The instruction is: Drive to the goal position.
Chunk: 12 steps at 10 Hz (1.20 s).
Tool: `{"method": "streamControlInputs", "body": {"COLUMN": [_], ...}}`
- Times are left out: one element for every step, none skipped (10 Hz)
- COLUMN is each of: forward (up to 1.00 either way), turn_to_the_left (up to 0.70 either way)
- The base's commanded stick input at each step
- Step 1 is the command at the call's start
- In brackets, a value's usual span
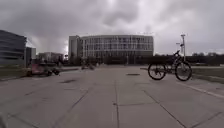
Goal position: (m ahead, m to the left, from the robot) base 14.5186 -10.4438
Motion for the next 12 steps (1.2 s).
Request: {"method": "streamControlInputs", "body": {"forward": [1.0, 1.0, 1.0, 1.0, 1.0, 1.0, 1.0, 1.0, 1.0, 1.0, 1.0, 1.0], "turn_to_the_left": [-0.02, -0.02, -0.02, -0.02, -0.02, -0.02, -0.02, -0.02, -0.02, -0.02, -0.02, -0.02]}}
